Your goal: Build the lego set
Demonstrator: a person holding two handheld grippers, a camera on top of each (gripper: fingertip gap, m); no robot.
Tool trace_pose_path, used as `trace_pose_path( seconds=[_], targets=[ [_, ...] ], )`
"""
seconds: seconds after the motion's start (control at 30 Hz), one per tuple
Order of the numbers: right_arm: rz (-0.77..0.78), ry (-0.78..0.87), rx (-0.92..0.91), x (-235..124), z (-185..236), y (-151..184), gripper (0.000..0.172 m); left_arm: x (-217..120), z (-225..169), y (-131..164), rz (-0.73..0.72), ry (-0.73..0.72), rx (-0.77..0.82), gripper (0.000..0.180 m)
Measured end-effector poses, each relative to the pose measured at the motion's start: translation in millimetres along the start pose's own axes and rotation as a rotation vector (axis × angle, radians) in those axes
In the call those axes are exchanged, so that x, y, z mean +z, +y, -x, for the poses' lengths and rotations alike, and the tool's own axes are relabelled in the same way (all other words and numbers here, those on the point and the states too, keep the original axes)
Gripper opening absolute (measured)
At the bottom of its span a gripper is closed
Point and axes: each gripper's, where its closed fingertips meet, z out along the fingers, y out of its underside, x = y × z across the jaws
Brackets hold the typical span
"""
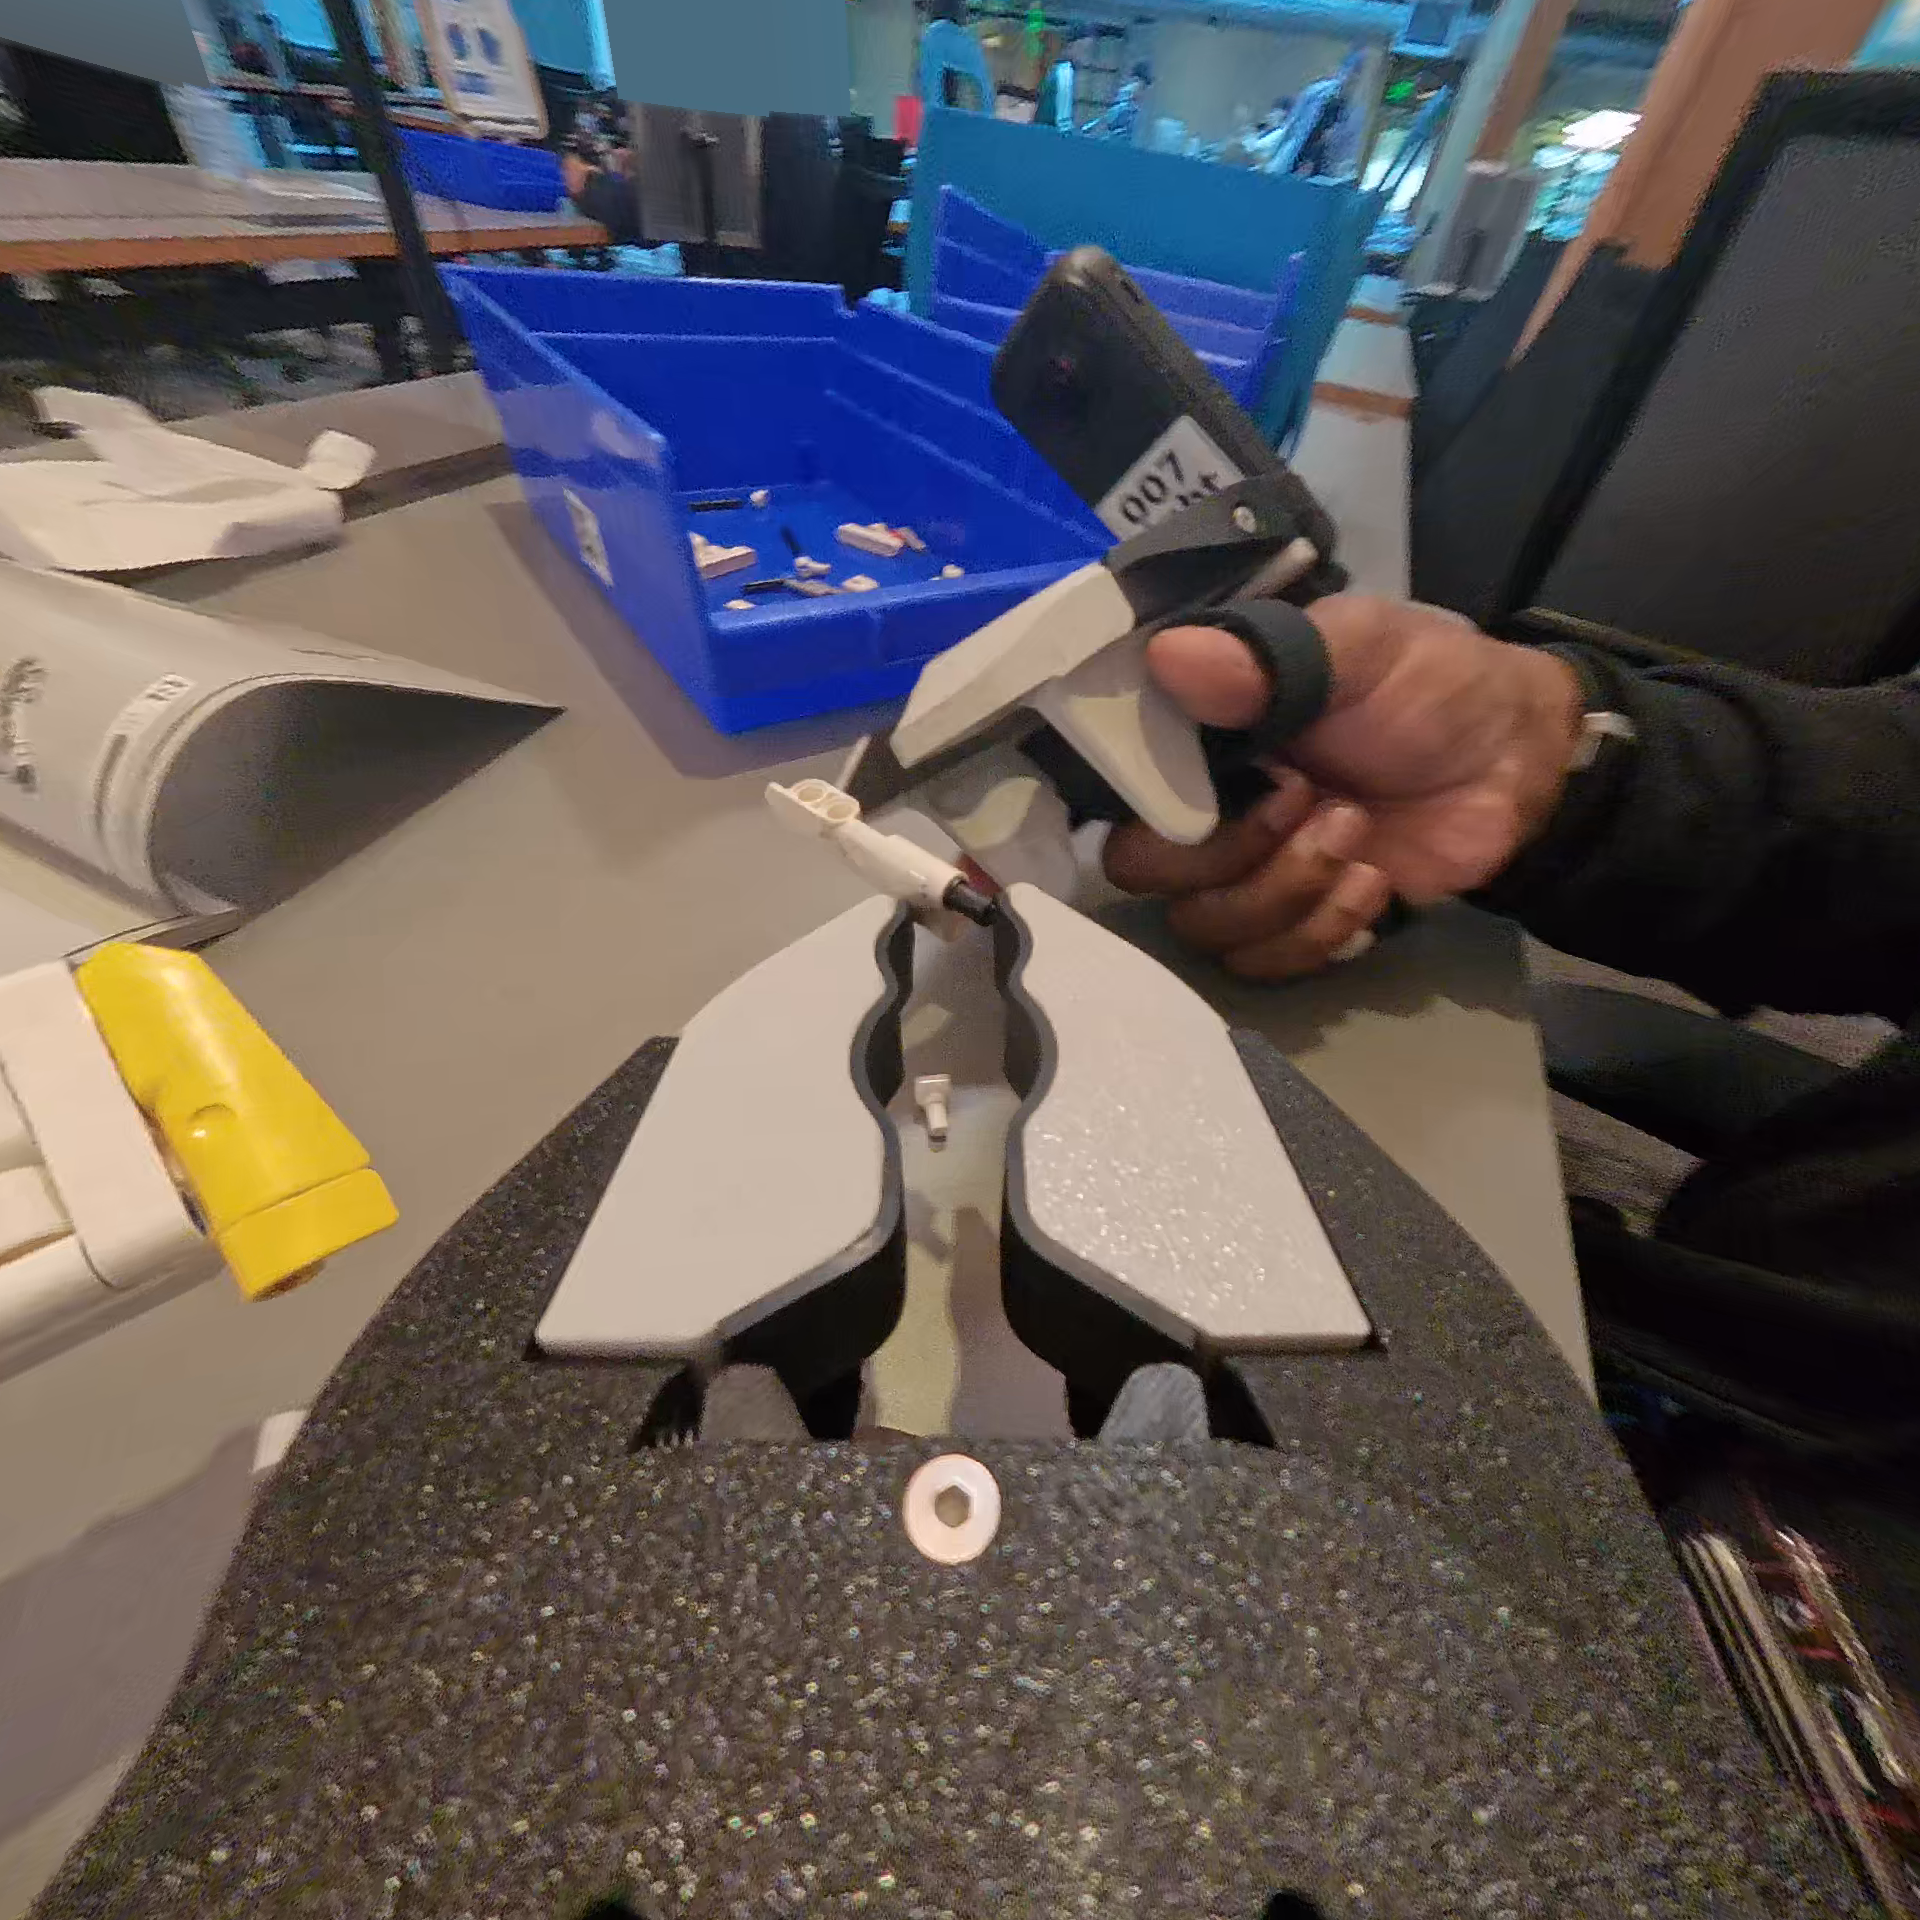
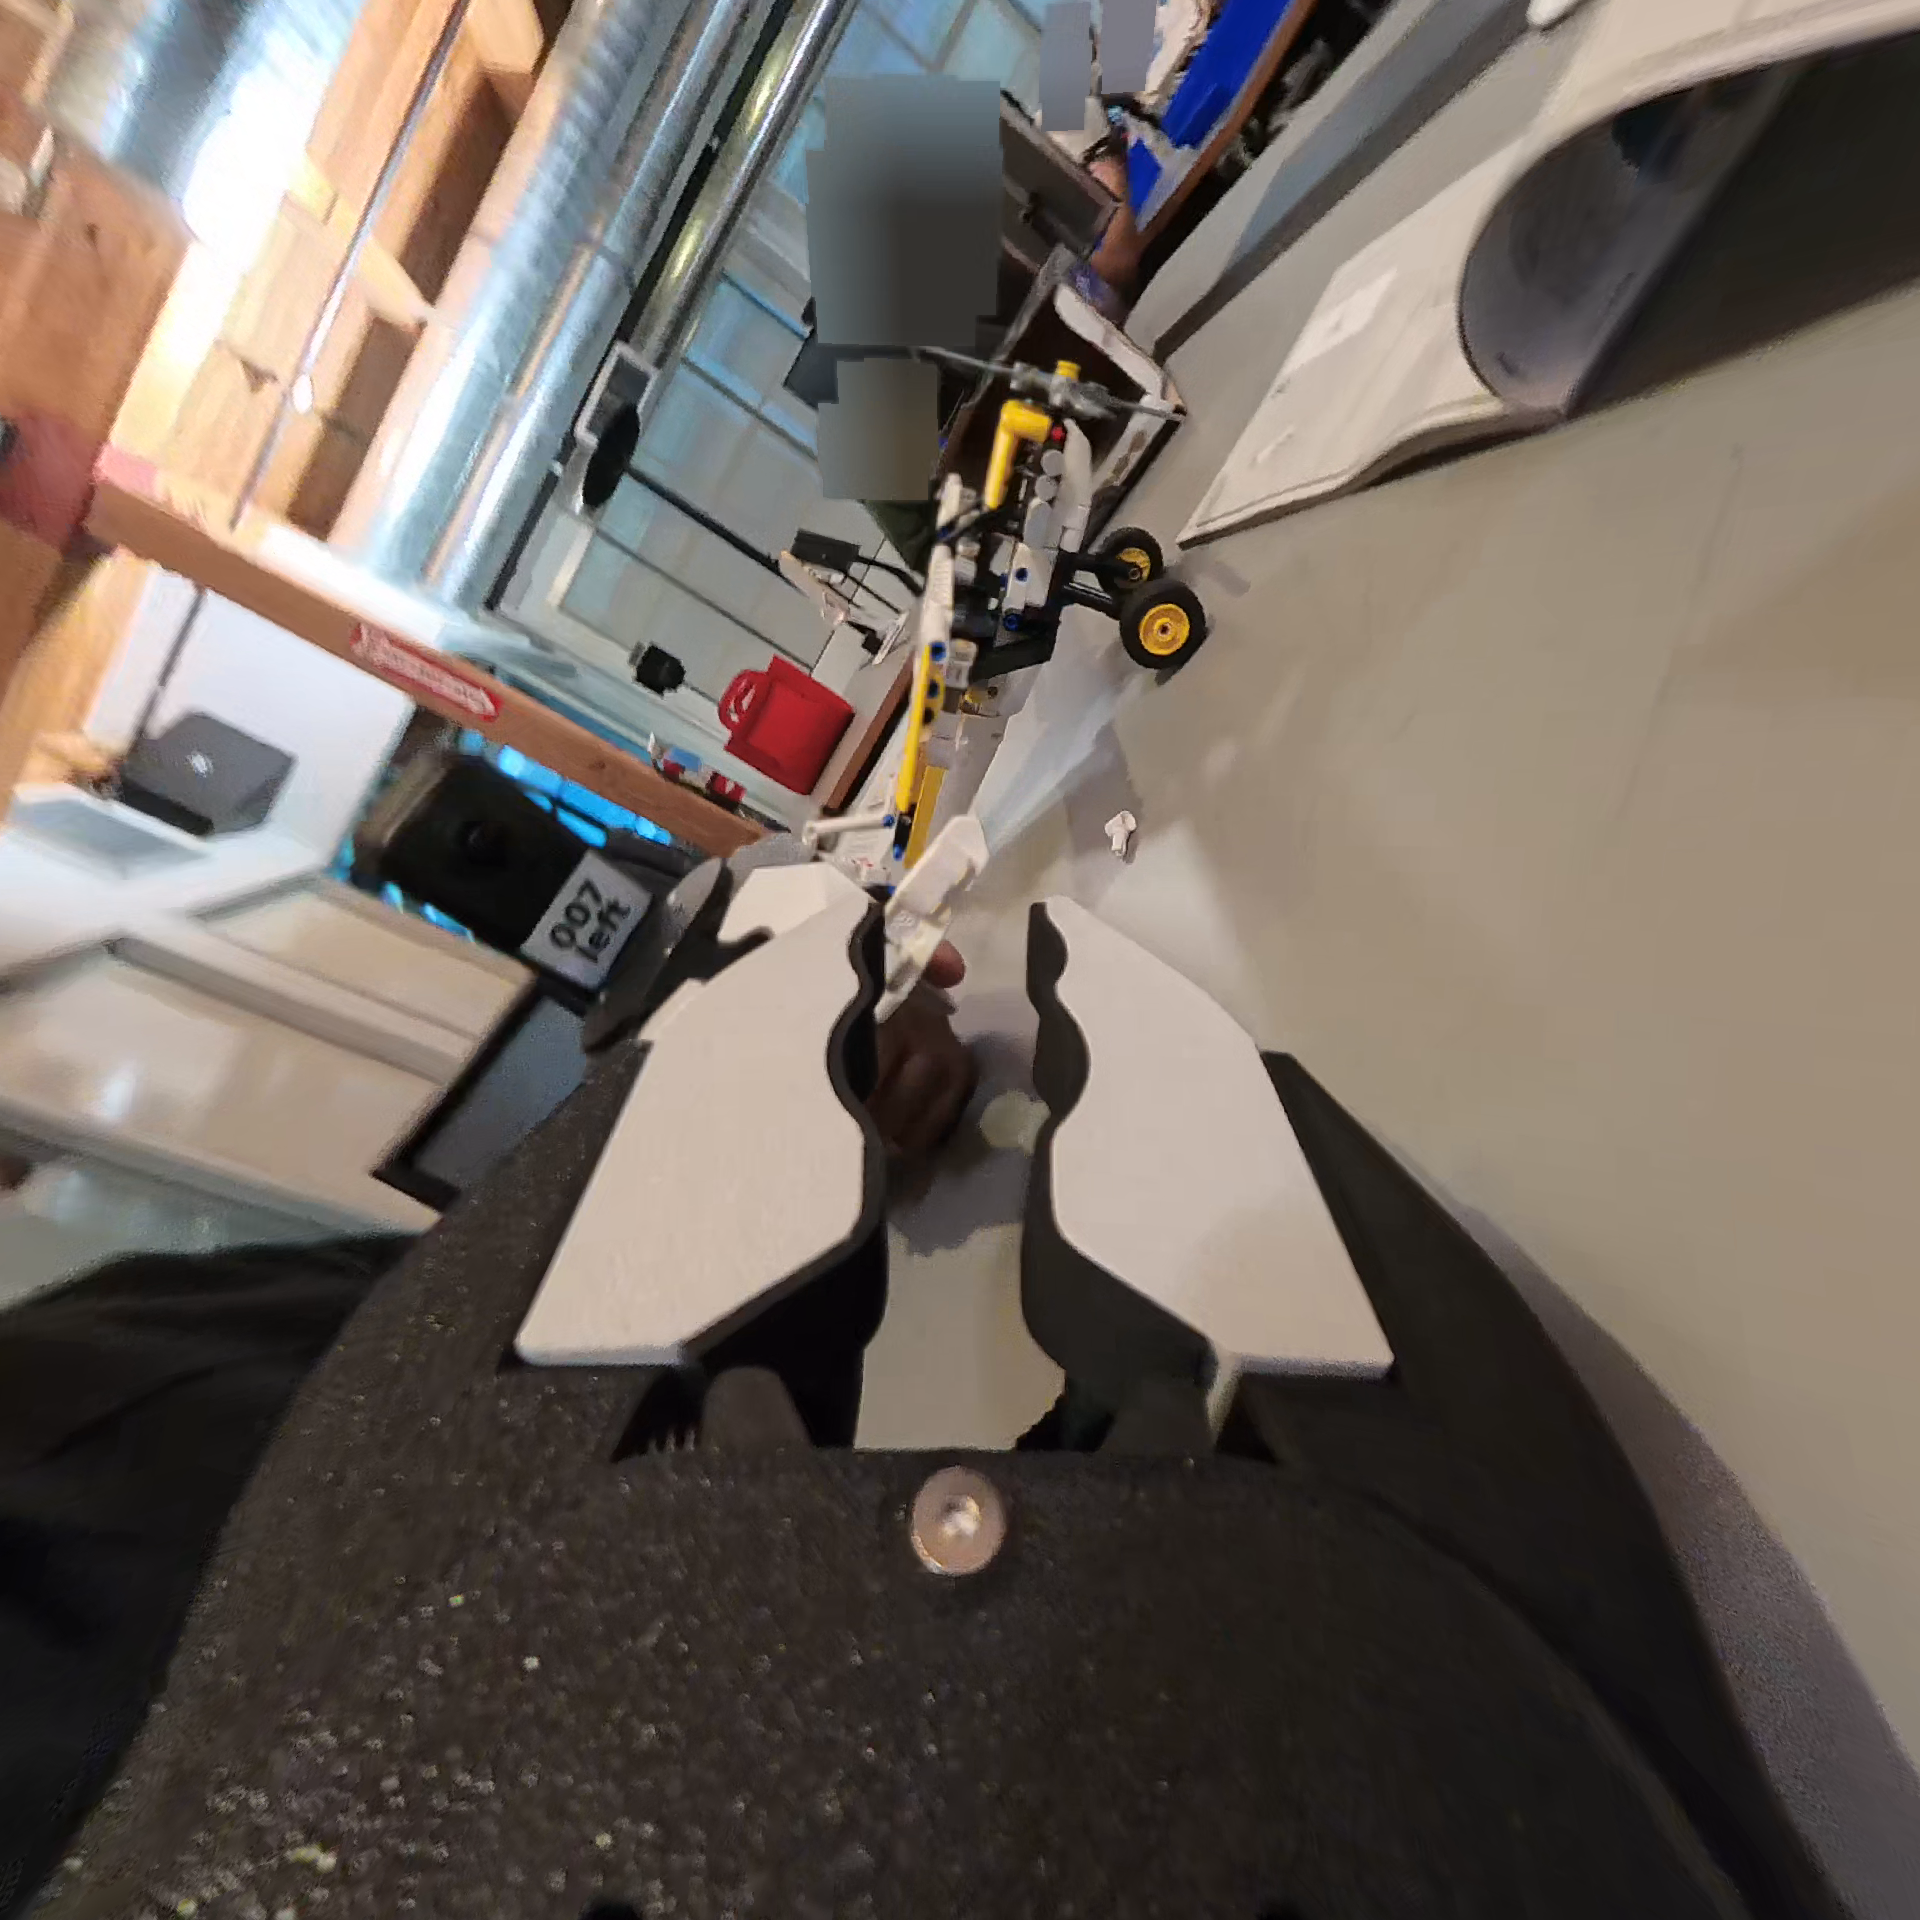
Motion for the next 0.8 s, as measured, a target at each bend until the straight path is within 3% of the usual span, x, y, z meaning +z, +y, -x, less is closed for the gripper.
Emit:
trace_pose_path(
  seconds=[0.17, 0.3, 0.53, 0.7, 0.8],
  targets=[
    [0.142, -0.085, -0.41, -5.2, 12.0, -6.2, 0.028, -7.9, -16.2, -1.2, -0.005, 0.206, -0.013, 0.014],
    [0.303, -0.232, -0.603, -0.1, 26.2, 8.4, 0.032, -12.4, -27.0, -3.0, -0.003, 0.363, -0.035, 0.014],
    [0.42, -0.38, -0.574, 4.6, 33.1, 21.6, 0.036, -18.8, -30.9, -3.4, 0.005, 0.49, -0.027, 0.014],
    [0.478, -0.4, -0.563, 3.2, 30.4, 33.0, 0.022, -19.3, -23.6, -8.5, -0.024, 0.505, -0.039, 0.015],
    [0.439, -0.402, -0.56, 2.2, 30.2, 28.5, 0.014, -19.9, -20.7, -9.1, -0.025, 0.515, -0.055, 0.014]
  ],
)
